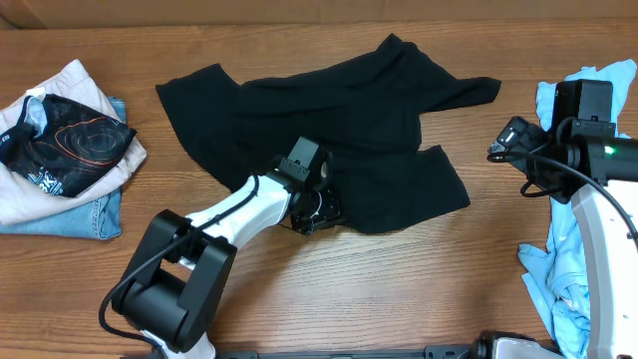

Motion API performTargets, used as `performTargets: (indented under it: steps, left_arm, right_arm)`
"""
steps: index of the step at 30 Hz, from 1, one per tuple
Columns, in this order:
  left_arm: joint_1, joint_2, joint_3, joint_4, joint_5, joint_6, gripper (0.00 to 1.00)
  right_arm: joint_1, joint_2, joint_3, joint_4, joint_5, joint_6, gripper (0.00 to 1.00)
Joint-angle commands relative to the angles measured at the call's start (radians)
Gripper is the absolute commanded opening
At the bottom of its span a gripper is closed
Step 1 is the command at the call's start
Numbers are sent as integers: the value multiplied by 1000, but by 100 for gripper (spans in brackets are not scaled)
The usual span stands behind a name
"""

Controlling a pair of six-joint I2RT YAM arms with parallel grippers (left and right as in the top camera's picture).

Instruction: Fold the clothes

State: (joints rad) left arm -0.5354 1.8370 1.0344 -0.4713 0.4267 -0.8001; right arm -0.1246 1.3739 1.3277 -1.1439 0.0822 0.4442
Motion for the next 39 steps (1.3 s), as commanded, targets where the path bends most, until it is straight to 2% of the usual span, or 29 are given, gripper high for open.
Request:
performTargets:
  steps: [1,6,10,13,16,17,18,19,20,26,31,36,39]
  left_arm:
    - [35,-3,0,-15,-19,33,4]
    - [149,-92,2,-136,-39,111,4]
    - [290,-209,3,-230,-155,199,4]
    - [400,-290,3,-247,-259,241,4]
    - [510,-348,3,-246,-278,266,6]
    - [542,-360,3,-248,-257,272,32]
    - [568,-369,3,-252,-227,282,64]
    - [589,-373,3,-263,-194,283,93]
    - [602,-373,3,-278,-158,284,100]
    - [558,-373,2,-379,-45,285,100]
    - [423,-373,-1,-450,-55,285,100]
    - [303,-373,-30,-471,-179,237,100]
    - [285,-359,-81,-413,-117,171,100]
  right_arm:
    - [-2,-10,21,5,-1,-7,97]
    - [-2,-10,21,5,6,-30,97]
    - [-2,-10,21,6,6,-33,97]
    - [-2,-8,21,9,6,-33,97]
    - [-2,-8,21,8,6,-33,98]
    - [-2,-8,21,8,6,-33,99]
    - [-2,-8,21,8,6,-33,99]
    - [-2,-8,21,8,6,-33,99]
    - [-2,-8,21,8,6,-33,99]
    - [-2,-8,20,2,6,-33,100]
    - [-2,-8,20,-5,6,-33,100]
    - [-2,-8,20,-6,6,-48,100]
    - [-2,-8,20,-7,6,-52,100]
